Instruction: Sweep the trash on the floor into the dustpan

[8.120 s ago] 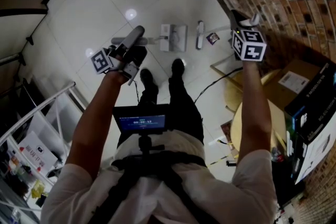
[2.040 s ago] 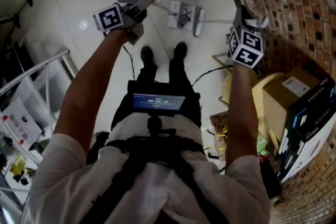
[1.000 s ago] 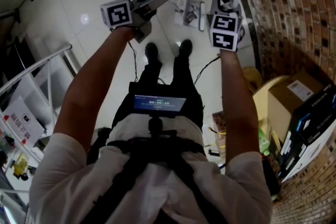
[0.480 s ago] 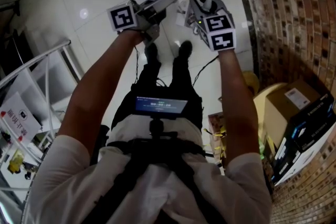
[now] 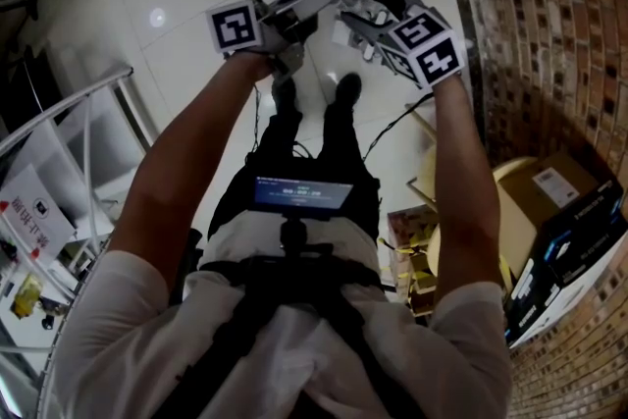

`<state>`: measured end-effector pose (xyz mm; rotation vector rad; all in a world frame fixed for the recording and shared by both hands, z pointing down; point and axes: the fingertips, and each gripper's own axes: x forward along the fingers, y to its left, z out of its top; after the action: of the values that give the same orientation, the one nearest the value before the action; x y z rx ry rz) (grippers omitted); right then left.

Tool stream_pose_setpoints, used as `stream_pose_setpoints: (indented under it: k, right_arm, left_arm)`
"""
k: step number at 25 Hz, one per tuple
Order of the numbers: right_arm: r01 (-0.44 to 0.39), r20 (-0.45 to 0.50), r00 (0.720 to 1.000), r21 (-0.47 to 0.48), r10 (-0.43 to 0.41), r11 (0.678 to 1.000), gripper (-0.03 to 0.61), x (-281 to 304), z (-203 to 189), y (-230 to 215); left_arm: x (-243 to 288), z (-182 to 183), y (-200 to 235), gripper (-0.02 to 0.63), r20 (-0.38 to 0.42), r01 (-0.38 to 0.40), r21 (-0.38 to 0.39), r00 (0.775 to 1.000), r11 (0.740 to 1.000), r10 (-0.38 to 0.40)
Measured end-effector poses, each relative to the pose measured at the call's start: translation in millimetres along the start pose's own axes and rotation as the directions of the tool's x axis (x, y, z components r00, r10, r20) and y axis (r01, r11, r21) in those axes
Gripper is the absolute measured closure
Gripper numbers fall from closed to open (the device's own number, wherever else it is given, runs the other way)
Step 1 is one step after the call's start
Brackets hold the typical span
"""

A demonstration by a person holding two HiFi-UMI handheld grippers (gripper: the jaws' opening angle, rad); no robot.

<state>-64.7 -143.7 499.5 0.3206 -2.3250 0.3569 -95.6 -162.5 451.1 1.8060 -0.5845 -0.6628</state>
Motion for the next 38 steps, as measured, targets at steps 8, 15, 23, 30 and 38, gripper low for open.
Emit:
stream_pose_setpoints:
  k: [8,15,23,30,38]
  right_arm:
    - [-0.026,-0.095,0.995,-0.104,0.016,0.994,0.328,15.5,-12.2,19.7]
    - [0.113,-0.151,0.980,-0.122,-0.131,0.986,0.432,20.3,-28.2,-2.3]
    - [0.119,-0.206,0.958,-0.341,-0.198,0.933,0.479,21.0,-33.0,-1.7]
    - [0.110,-0.212,0.952,-0.436,-0.221,0.893,0.470,21.9,-29.5,1.2]
    - [0.150,-0.214,0.940,-0.444,-0.267,0.884,0.454,31.4,-28.7,-1.4]
  left_arm:
    - [2.3,-2.5,-1.3,0.394,-0.019,0.007,-0.001,1.000,1.000,-0.007]
    - [1.7,-2.8,0.7,0.394,-0.025,-0.005,0.003,1.000,1.000,0.005]
    - [3.5,0.3,1.1,0.394,-0.026,-0.003,0.001,1.000,1.000,0.003]
    - [1.9,1.1,0.5,0.397,-0.029,0.005,0.007,1.000,1.000,-0.005]
    - [-2.4,0.8,2.5,0.397,-0.047,-0.016,0.029,0.999,0.999,0.018]
